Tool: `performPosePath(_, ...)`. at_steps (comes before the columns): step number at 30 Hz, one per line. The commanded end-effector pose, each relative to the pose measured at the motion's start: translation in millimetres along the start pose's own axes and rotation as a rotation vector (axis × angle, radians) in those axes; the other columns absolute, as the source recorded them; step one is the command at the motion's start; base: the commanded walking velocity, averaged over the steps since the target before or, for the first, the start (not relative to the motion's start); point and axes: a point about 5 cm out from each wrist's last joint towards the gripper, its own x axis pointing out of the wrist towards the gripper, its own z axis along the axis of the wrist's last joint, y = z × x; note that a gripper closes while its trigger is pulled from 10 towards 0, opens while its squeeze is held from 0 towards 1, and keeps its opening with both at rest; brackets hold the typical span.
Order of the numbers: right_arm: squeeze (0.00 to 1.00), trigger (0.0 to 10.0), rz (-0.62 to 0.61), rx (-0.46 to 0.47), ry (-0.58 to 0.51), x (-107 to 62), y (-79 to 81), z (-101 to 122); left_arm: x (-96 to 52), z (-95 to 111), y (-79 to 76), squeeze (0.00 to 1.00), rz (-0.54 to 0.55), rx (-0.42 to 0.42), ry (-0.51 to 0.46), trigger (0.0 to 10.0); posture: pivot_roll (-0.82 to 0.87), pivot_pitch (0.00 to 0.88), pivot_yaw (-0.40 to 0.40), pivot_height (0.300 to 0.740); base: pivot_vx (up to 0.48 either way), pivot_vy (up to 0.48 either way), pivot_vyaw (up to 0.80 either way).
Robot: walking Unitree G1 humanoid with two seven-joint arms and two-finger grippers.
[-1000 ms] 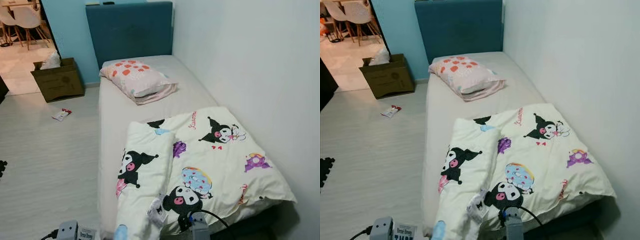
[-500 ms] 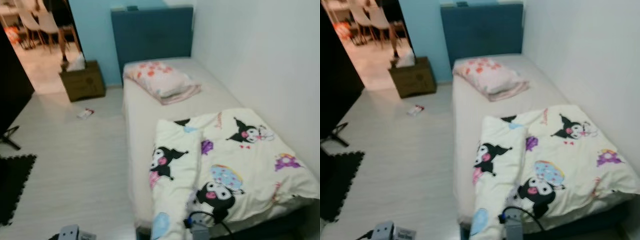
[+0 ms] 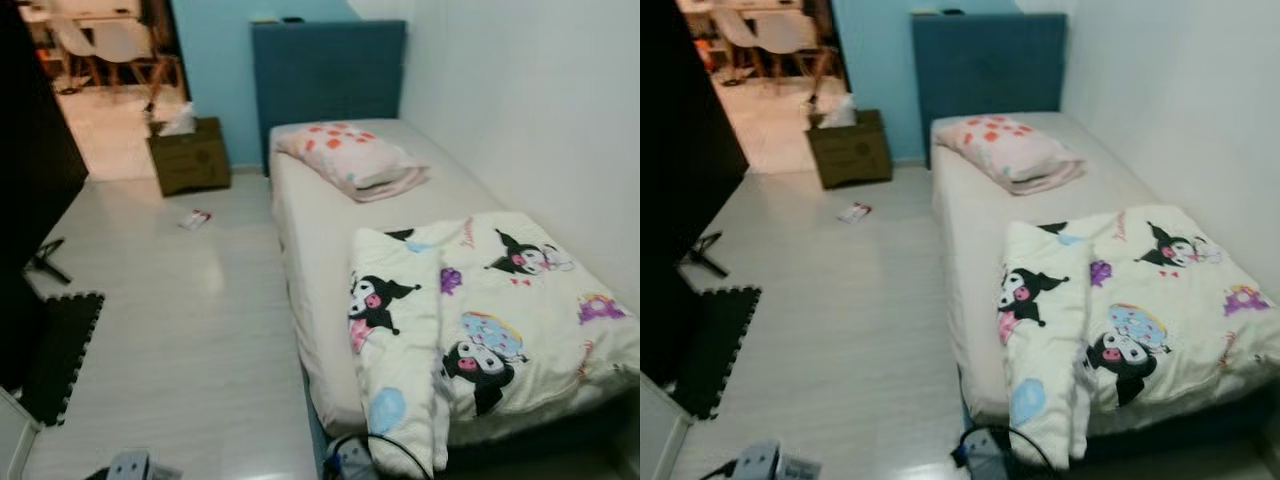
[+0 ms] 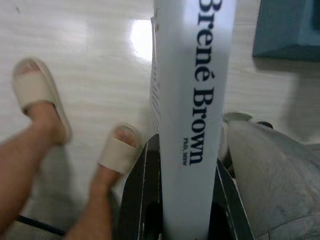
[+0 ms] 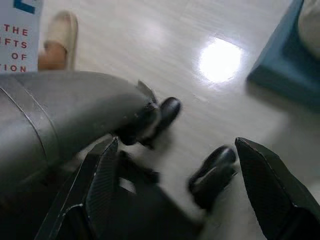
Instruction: Clean up the room
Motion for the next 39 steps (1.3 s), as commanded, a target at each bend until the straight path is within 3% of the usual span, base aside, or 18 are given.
performPosePath(1,0.0,10.0,-0.023,-0.019,0.03,-1.6,-1.2,-10.6,0.1,-2.0,-1.2,0.0,0.005,-0.021,0.0,10.0,0.13,0.0,-0.021,0.74,0.0,0.0,0.0)
performPosePath(4,0.0,10.0,-0.062,0.039,0.026,-3.4,-5.1,-15.7,-0.3,-3.7,-0.3,0.0,0.007,-0.018,0.006,10.0,0.12,0.0,-0.019,0.74,0.0,0.0,0.0)
performPosePath(6,0.0,10.0,-0.089,0.158,-0.005,-5.4,-8.8,-19.1,-0.4,-4.9,-1.4,0.0,-0.007,-0.014,0.005,10.0,0.12,0.0,-0.01,0.74,0.0,0.0,0.0)
performPosePath(9,0.0,10.0,-0.119,0.233,-0.019,-7.3,-12.1,-23.1,-0.8,-5.4,-0.2,0.0,-0.008,-0.006,0.007,10.0,0.12,0.0,-0.01,0.74,0.0,0.0,0.0)
performPosePath(15,0.0,10.0,-0.134,0.253,-0.03,-7.6,-12.9,-23.5,-0.3,-2.4,-0.7,0.0,-0.008,-0.012,-0.003,10.0,0.13,0.0,-0.011,0.74,0.0,0.0,0.0)
performPosePath(30,0.0,10.0,-0.179,0.272,0.008,-10.4,-16.5,-33.8,1.6,3.0,-6.7,0.0,-0.029,-0.005,-0.011,10.0,0.13,0.0,-0.011,0.74,0.0,0.0,0.74)
performPosePath(39,0.0,10.0,-0.187,0.242,0.012,-13.1,-23.0,-32.6,2.4,2.9,-10.3,0.0,-0.035,-0.004,-0.011,10.0,0.14,0.0,-0.024,0.74,0.0,0.0,0.26)
